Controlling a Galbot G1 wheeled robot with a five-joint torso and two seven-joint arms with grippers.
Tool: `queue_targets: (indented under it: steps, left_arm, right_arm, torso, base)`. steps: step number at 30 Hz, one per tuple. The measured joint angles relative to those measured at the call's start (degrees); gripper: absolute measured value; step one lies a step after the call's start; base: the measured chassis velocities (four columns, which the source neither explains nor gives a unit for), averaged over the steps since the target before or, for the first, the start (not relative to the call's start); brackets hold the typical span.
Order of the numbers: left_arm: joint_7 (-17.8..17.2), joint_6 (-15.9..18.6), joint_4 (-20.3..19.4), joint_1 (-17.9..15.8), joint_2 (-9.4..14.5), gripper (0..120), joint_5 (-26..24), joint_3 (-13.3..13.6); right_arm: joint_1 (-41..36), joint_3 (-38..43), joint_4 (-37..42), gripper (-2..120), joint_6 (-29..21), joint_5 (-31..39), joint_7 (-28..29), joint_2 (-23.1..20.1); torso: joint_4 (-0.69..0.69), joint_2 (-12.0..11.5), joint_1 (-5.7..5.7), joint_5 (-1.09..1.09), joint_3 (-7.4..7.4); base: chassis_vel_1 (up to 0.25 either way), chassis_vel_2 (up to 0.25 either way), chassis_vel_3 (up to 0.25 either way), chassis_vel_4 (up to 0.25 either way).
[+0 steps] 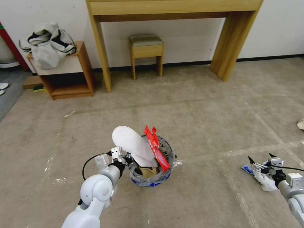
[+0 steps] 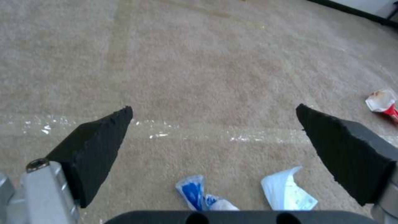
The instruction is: Pick up the trash bin and place the garbage on the floor into it.
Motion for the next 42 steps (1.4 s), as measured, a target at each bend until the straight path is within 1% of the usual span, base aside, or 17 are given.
queue_targets:
  steps: [2, 7, 15, 22, 26, 30, 31, 36, 42]
  left_arm:
    - [-0.33, 0.0, 0.1, -0.43, 0.17, 1, -0.72, 0.02]
    - [-0.49, 0.0, 0.16, -0.54, 0.39, 1, -1.17, 0.1]
    - [-0.91, 0.43, 0.34, -0.27, 0.02, 1, 1.15, 0.37]
    - [-1.06, 0.37, 0.31, -0.23, 0.06, 1, 0.56, 0.42]
    - [-1.07, 0.08, 0.25, -0.11, 0.06, 1, 0.01, 0.32]
    - [-0.99, 0.0, 0.21, 0.06, -0.02, 1, 0.06, 0.2]
    - [-0.98, -0.01, 0.19, 0.17, -0.13, 1, 0.14, 0.1]
    - [-0.97, -0.02, 0.12, 0.31, -0.41, 1, 0.24, 0.01]
    - [-0.99, -0.07, 0.12, -0.13, -0.84, 1, 0.33, 0.03]
  right_arm:
    - [0.07, 0.16, -0.16, 100, 0.03, -0.14, -0.07, -0.37]
    - [0.07, 0.58, -0.32, 100, -0.01, -0.13, -0.07, -0.76]
    - [-0.25, 1.04, -1.2, 100, -0.01, -1.19, -0.12, -1.29]
    - [0.06, 1.04, -2.15, 100, 0.01, -1.84, -0.33, -1.62]
    - [0.23, 0.77, -2.3, 100, 0.02, -1.93, -0.41, -1.64]
    - [0.33, 0.59, -2.3, 100, 0.01, -2.01, -0.48, -1.56]
    - [0.34, 0.5, -2.27, 100, -0.04, -2.09, -0.52, -1.5]
    - [0.41, 0.47, -2.52, 100, -0.06, -3.0, -0.53, -1.47]
    - [1.4, -0.01, -4.11, 100, -0.7, -4.74, -1.29, -2.8]
  torso:
    - [0.04, 0.0, 0.0, 0.0, 0.0]
    - [0.03, 0.0, 0.0, 0.0, 0.0]
    - [0.03, 0.0, 0.0, 0.0, 0.0]
    - [0.03, 0.0, 0.0, 0.0, 0.0]
    - [-0.01, 0.0, 0.0, 0.0, 0.0]
    - [0.02, 0.0, 0.0, 0.0, 0.0]
    - [0.04, 0.0, 0.0, 0.0, 0.0]
    - [0.03, 0.0, 0.0, 0.0, 0.0]
    - [0.02, 0.0, 0.0, 0.0, 0.0]
  base:
    - [0.0, 0.0, 0.0, 0.0]
    - [0.0, 0.0, 0.0, 0.0]
    - [0.0, 0.0, 0.0, 0.0]
    - [-0.009, -0.016, -0.006, -0.012]
    - [-0.024, -0.027, -0.016, -0.021]
    - [0.0, 0.0, 0.0, 0.0]
    - [0.0, 0.0, 0.0, 0.0]
    - [0.0, 0.0, 0.0, 0.0]
    - [0.0, 0.0, 0.0, 0.0]
